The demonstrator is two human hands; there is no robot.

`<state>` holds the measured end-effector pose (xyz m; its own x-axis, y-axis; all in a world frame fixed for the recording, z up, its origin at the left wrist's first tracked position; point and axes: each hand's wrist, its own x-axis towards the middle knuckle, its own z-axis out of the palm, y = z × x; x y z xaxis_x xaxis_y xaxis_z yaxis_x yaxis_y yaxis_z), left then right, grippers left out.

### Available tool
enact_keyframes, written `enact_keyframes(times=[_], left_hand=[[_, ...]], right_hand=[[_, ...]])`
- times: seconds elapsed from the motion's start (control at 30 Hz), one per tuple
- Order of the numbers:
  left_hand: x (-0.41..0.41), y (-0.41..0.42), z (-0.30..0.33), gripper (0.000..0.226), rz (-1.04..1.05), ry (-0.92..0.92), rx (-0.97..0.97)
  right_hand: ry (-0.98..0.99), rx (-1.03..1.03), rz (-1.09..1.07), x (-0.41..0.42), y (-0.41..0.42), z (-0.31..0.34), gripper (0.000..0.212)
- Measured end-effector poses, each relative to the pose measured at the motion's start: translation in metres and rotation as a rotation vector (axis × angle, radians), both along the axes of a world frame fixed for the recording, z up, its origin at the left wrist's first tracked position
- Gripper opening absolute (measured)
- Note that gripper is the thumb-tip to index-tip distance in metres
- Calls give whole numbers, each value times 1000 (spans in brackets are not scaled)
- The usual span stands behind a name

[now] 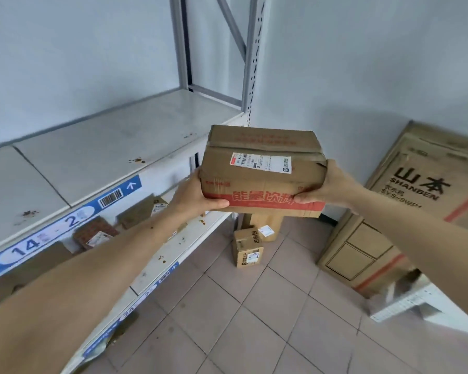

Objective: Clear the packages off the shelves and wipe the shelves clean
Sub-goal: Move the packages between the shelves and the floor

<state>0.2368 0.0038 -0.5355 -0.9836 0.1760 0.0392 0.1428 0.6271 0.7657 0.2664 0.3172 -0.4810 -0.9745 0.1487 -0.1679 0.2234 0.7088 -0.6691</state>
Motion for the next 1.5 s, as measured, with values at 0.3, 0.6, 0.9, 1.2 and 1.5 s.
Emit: enact_keyframes(times=[0.3,0.6,0.9,1.2,1.5], left_hand=[[-3,107,-55,92,-57,-71,-11],[-61,177,-126,96,-89,-192,-3],[-127,246,-215,94,-81,-263,-6],[-165,319,-370,97,-6,-310,53],[-170,368,-596,99,-25,-354,-4]], right_hand=[[-118,27,-63,5,108,-62,110],[-171,-13,-95,-48,176,-137,113],[-198,-6,-97,-120,244,-220,112],[-260,-158,-82,-170,319,-380,127],[-308,-189,-82,-179,376,-611,126]])
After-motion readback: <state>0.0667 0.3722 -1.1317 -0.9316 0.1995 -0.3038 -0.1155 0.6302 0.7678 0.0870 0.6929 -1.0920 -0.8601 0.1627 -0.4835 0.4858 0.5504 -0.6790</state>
